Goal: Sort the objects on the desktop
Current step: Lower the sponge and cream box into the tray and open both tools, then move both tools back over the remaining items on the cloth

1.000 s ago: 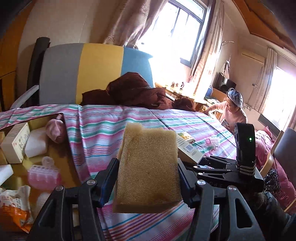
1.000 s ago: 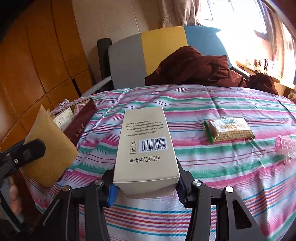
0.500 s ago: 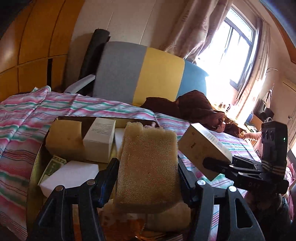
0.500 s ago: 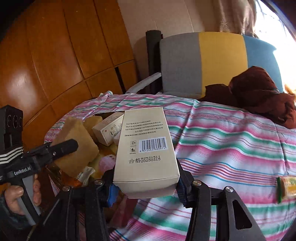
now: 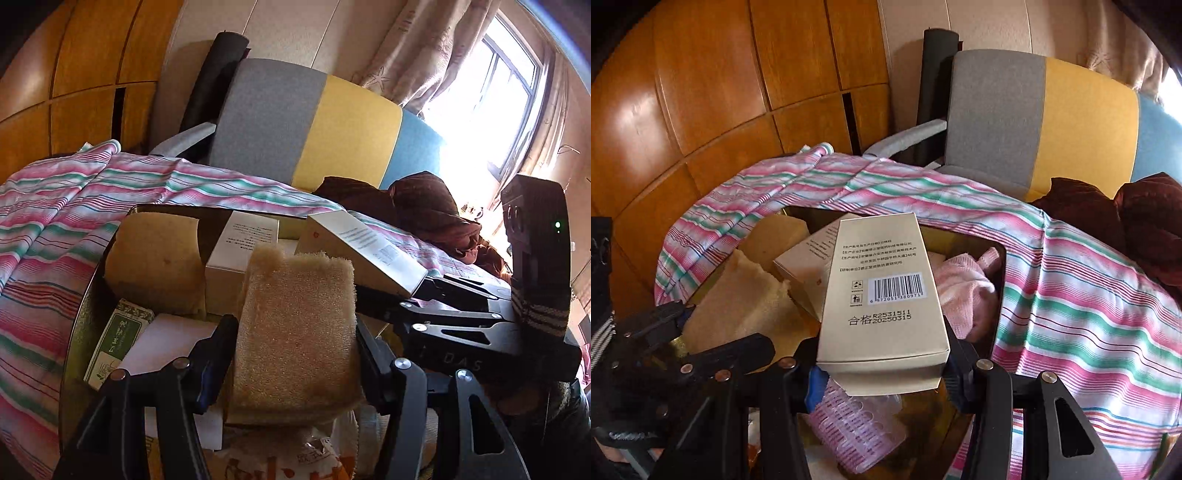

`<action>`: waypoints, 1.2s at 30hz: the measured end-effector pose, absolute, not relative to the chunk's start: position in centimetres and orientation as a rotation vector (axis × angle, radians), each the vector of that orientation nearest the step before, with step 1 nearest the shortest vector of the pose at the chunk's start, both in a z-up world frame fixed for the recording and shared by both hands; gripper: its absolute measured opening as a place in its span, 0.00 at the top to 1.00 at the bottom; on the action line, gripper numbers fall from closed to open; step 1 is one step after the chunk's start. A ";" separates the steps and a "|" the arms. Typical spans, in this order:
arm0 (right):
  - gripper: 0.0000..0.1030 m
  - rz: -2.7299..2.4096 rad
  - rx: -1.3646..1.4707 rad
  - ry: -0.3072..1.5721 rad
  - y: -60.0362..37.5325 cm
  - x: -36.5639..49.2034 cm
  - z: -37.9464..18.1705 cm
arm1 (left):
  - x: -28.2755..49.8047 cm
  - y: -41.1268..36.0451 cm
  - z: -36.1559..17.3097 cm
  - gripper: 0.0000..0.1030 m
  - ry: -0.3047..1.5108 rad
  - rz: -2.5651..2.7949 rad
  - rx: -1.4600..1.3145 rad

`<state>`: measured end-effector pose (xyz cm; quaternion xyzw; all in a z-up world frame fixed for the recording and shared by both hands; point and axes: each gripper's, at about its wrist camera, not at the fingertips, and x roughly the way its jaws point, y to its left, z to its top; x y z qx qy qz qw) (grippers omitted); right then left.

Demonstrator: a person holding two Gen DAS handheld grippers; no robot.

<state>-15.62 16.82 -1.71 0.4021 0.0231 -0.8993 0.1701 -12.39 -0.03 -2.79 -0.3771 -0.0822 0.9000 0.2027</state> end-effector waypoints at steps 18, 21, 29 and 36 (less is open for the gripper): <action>0.38 -2.591 1.035 -0.227 21.9 -11.6 -0.6 | -11.8 -2.4 -1.3 0.32 -0.317 2.574 -1.007; 0.38 -2.620 1.020 -0.314 23.9 -10.1 -0.8 | -11.6 -1.8 -1.2 0.32 -0.277 2.561 -1.009; 0.36 -2.760 1.021 -0.505 30.9 -4.9 -2.1 | -10.3 0.6 1.0 0.31 -0.243 2.549 -0.902; 0.33 -2.929 1.047 -0.669 38.1 0.4 -3.5 | -8.2 5.7 2.3 0.31 -0.151 2.425 -0.873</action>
